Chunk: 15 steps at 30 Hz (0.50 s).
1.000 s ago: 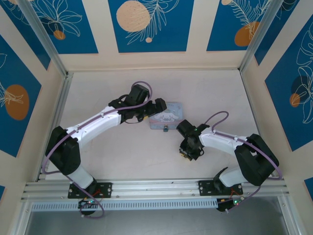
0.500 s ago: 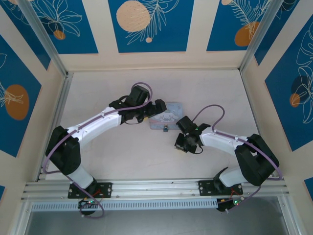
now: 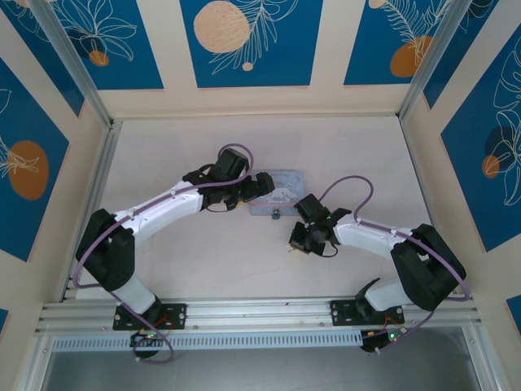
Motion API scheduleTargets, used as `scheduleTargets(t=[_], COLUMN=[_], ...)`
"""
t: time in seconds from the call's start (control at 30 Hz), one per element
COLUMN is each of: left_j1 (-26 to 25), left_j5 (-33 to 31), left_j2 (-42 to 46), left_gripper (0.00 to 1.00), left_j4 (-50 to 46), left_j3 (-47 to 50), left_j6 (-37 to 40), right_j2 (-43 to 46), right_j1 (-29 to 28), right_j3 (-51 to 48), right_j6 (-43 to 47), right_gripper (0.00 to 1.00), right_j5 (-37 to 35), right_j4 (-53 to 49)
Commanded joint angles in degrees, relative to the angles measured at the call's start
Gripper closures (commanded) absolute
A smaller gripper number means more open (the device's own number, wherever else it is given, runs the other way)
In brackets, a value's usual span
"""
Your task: Unlock the padlock with the key
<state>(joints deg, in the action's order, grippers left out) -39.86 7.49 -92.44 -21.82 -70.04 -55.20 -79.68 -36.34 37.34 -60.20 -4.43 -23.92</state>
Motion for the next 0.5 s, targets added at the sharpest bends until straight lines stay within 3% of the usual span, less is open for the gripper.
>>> scheduleTargets(t=[0.0, 0.2, 0.47], left_j1=[0.6, 0.6, 1.4], left_j5=[0.5, 0.5, -0.6], left_j2=[-0.3, -0.6, -0.8], left_gripper=[0.0, 0.0, 0.0], left_j4=[0.7, 0.5, -1.6], left_j3=[0.4, -0.6, -3.1], left_j6=[0.0, 0.2, 1.5], right_j2=[2.5, 3.8, -5.3], right_j1=[0.1, -0.3, -4.1], right_j3=[0.0, 3.0, 11.3], right_j6=[3.0, 5.2, 8.8], right_gripper=[0.62, 0.46, 0.42], right_j5=[1.0, -1.7, -6.3], right_j4=[-1.6, -7.9, -16.1])
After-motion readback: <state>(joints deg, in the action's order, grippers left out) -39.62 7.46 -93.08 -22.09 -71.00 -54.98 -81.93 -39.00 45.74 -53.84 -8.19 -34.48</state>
